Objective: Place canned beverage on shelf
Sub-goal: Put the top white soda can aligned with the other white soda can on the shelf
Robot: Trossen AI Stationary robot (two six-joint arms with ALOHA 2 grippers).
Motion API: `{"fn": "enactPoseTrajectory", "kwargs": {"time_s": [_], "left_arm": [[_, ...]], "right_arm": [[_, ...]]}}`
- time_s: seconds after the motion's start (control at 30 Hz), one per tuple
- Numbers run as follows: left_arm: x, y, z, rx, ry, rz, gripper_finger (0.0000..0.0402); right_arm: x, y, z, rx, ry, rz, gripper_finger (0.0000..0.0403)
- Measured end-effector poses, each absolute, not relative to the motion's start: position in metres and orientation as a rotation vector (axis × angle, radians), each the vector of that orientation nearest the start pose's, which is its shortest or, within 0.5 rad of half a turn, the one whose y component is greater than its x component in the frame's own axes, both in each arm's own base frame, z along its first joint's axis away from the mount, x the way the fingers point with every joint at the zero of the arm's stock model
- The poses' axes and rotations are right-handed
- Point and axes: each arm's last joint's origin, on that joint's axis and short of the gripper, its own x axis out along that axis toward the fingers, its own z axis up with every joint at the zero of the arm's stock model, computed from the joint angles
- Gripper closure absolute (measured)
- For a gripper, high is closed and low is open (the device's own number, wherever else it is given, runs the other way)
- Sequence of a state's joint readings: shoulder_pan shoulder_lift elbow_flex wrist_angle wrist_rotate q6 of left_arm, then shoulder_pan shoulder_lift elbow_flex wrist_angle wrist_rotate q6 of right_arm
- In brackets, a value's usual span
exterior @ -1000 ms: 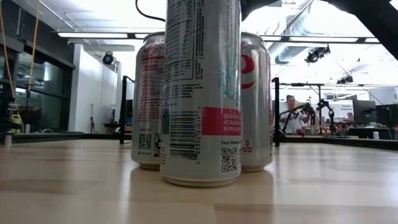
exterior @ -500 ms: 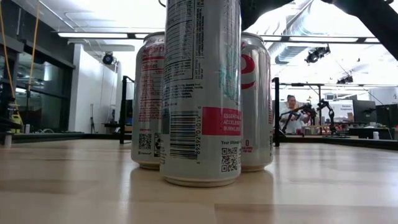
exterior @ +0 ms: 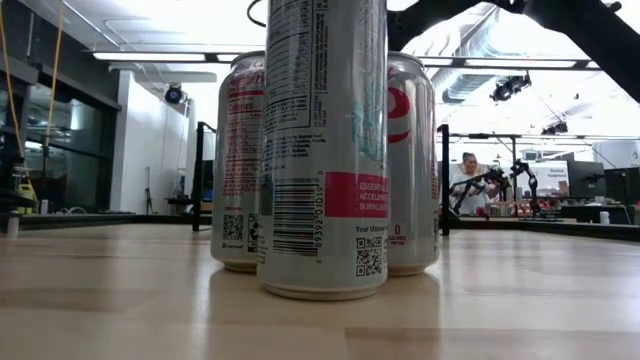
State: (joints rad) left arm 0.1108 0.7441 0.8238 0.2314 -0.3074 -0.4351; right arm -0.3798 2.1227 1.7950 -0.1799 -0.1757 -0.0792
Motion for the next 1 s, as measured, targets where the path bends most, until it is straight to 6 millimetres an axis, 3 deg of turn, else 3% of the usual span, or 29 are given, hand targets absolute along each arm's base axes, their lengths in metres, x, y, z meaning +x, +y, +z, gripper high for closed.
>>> {"fn": "enactPoseTrajectory", "kwargs": {"time_s": [1.0], "left_arm": [[0.1539, 0.026, 0.3909, -0.456, -0.399, 0.343, 0.003]], "right_arm": [[0.4592, -0.1799, 0.2515, 0.125, 0.553, -0.287, 0.015]]}}
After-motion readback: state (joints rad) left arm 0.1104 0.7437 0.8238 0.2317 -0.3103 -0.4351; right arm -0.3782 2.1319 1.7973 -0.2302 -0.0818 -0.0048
